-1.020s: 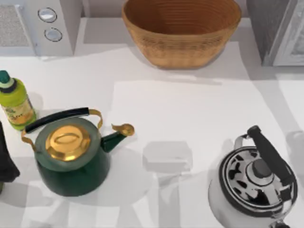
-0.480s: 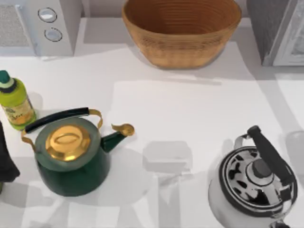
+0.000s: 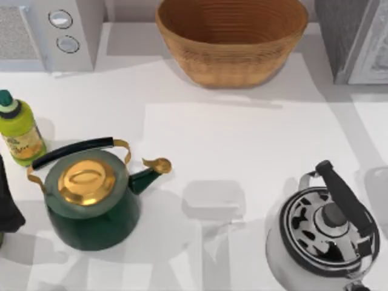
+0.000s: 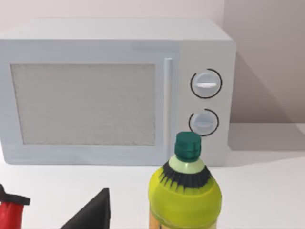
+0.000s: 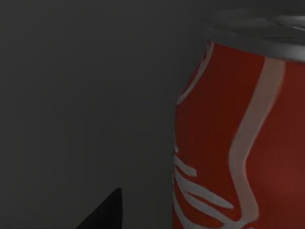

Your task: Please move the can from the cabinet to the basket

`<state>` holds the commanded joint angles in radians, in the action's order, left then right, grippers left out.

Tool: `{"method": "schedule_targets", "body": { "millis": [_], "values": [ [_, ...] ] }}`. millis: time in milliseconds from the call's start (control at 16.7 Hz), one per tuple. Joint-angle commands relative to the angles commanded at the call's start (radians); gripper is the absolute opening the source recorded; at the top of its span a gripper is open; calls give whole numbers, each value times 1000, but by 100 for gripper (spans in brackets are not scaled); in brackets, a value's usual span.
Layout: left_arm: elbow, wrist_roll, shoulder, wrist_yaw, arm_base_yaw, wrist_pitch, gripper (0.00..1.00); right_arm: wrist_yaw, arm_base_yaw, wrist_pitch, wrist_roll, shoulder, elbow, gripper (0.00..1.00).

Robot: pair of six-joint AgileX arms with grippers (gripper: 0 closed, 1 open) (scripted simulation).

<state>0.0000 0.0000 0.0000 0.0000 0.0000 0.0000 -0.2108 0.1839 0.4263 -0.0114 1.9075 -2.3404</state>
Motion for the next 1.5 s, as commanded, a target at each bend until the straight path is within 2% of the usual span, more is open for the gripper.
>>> {"method": "schedule_targets", "body": {
  "millis": [600,1200,1500],
  "values": [
    [0,0,0,0,0,0,100,0,0,0,0,0,0,2],
    [0,0,0,0,0,0,100,-1,3,2,-1,-4,1,0],
    [0,0,0,0,0,0,100,-56,63,93,-1,-161,65,0]
  ]
}}
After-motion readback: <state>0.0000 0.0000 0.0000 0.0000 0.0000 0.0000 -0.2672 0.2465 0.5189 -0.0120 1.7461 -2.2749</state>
